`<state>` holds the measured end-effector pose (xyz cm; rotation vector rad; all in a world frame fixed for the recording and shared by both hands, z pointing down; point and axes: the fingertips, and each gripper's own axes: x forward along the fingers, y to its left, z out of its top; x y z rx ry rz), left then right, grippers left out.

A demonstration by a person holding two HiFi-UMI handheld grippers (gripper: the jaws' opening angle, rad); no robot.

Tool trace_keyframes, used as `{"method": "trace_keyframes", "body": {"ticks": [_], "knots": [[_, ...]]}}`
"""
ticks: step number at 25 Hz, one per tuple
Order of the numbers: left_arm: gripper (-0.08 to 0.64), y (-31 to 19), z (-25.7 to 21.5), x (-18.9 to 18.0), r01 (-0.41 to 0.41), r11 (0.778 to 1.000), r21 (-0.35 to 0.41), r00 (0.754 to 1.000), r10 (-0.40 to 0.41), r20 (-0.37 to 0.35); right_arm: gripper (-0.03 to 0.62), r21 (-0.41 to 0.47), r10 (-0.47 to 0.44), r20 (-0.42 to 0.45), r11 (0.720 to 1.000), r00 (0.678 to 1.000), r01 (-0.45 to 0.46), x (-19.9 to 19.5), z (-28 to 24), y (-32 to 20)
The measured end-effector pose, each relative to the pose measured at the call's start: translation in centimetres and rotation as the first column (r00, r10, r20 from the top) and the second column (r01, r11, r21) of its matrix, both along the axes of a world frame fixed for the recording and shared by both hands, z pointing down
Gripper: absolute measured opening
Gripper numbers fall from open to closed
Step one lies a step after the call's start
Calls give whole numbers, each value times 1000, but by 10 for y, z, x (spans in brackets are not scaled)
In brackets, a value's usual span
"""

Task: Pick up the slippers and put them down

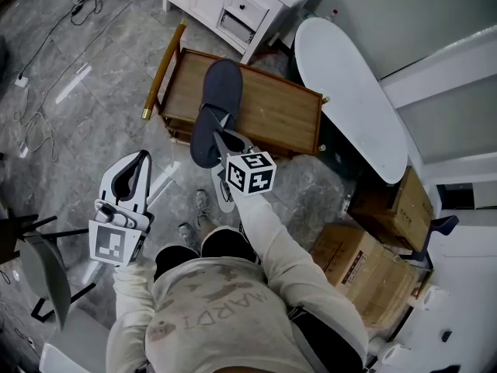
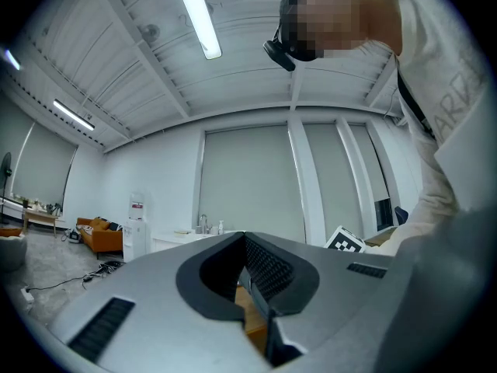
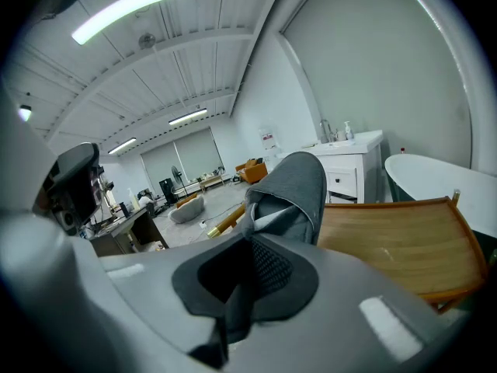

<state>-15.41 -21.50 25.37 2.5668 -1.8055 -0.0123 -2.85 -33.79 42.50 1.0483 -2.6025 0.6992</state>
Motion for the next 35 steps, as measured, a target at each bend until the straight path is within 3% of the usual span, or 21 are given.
{"method": "trace_keyframes", "body": {"ticks": [20, 27, 35], "knots": [[3, 100, -15, -1, 7, 999, 49, 1000, -7, -4, 18, 109, -60, 86, 993, 994, 51, -2, -60, 117], [3, 115, -18, 6, 23, 998, 64, 1000, -23, -2, 18, 147, -127, 106, 983, 986, 111, -2, -71, 136], [3, 122, -28, 16, 94, 993, 69, 995, -96, 21, 18, 163, -239, 141, 963, 961, 215, -3, -78, 144]]}}
